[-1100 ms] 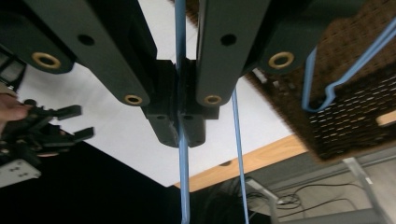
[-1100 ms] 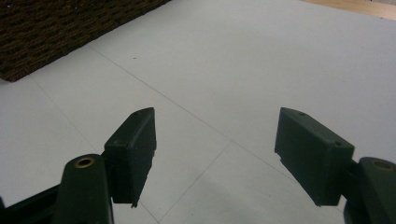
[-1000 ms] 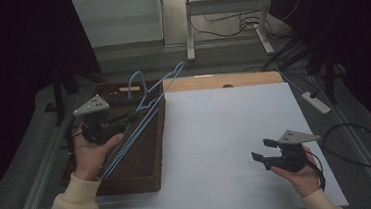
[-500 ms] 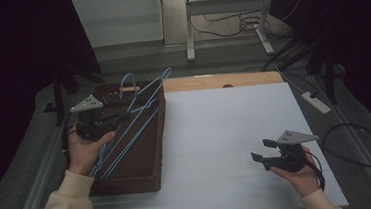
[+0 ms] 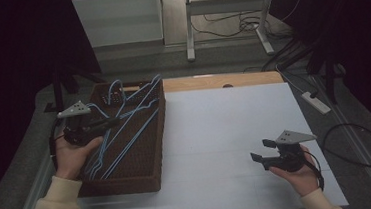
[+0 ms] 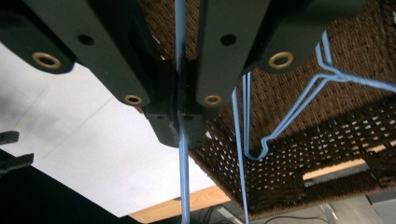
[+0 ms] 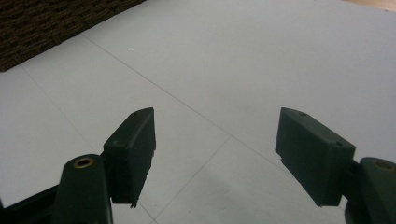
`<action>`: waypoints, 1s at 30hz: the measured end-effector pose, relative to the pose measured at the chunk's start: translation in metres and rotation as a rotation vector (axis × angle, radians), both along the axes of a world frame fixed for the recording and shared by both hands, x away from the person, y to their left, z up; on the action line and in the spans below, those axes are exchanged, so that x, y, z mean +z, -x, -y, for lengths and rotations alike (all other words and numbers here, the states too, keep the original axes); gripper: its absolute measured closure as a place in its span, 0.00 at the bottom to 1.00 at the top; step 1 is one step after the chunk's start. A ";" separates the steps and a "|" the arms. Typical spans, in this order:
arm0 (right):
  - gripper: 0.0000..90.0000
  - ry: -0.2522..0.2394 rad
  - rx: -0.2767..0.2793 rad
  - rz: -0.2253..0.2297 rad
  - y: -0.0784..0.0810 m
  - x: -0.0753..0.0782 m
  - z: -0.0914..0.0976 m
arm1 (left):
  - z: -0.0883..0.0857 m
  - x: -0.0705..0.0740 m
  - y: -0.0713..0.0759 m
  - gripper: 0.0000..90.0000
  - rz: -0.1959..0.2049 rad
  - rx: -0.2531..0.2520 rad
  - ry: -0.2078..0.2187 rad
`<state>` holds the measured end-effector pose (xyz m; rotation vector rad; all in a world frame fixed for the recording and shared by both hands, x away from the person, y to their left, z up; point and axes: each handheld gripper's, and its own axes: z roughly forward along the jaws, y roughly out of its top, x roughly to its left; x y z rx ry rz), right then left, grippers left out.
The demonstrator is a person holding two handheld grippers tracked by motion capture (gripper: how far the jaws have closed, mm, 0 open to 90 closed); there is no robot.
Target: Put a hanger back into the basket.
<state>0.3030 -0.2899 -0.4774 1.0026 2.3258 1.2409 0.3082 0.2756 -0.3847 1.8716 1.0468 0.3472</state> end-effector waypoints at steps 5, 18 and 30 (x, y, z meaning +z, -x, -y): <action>0.33 0.001 -0.006 -0.003 0.000 0.000 0.001 | -0.005 -0.008 0.002 0.97 -0.026 0.000 -0.006; 0.33 0.018 -0.006 0.001 0.000 0.000 -0.001 | 0.003 -0.038 -0.012 0.97 -0.136 -0.016 -0.061; 0.33 0.020 -0.008 0.003 0.000 0.000 -0.001 | 0.002 -0.054 -0.020 0.97 -0.211 0.076 -0.136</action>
